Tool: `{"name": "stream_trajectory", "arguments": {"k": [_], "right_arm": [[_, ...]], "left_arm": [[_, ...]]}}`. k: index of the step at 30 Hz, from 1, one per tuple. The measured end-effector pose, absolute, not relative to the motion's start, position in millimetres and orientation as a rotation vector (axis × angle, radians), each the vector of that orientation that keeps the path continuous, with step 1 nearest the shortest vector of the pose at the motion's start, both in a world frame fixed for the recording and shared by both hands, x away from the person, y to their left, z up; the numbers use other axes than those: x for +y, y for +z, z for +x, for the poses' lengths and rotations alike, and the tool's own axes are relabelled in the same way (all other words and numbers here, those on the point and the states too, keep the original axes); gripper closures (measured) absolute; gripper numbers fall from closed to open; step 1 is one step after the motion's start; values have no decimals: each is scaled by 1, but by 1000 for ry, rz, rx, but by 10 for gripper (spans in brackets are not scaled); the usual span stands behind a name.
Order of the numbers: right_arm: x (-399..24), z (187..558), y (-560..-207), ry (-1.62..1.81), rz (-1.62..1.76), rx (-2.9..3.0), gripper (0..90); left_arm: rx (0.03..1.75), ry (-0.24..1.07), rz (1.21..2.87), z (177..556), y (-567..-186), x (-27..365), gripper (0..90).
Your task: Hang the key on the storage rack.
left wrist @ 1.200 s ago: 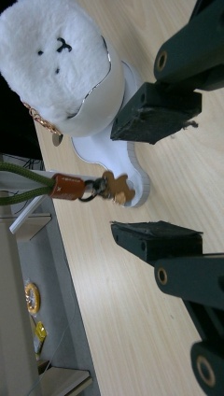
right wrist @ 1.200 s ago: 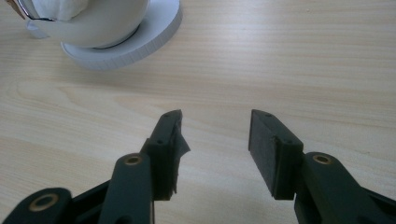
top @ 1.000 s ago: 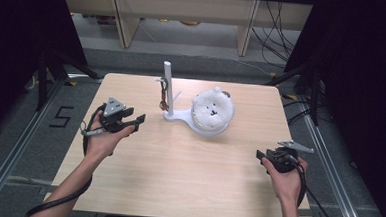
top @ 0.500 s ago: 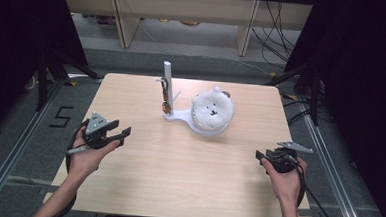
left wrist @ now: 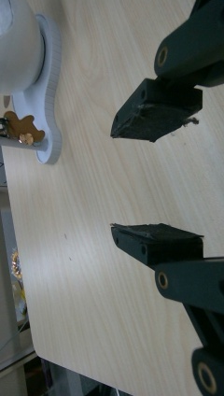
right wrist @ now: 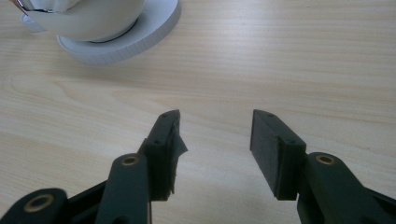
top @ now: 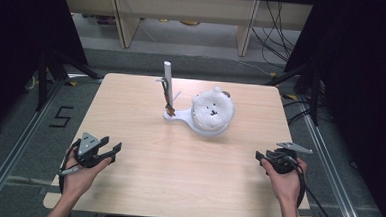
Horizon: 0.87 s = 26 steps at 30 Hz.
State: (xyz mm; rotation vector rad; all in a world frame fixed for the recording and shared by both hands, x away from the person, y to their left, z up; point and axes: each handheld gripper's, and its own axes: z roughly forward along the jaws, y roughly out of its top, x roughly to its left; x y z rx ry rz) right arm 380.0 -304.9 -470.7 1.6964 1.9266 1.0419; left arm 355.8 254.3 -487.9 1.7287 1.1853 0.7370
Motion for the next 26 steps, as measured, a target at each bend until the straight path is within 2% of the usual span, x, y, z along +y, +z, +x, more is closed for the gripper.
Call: {"name": "stream_trajectory", "arguments": {"k": [13, 26], "right_arm": [[-302, 381, -477, 1046, 1685, 1934, 526], [-304, 381, -480, 1055, 1641, 1963, 523]], "left_arm": [[1169, 755, 1686, 345, -519, 261, 423], [1150, 761, 1649, 343, -523, 263, 379]]}}
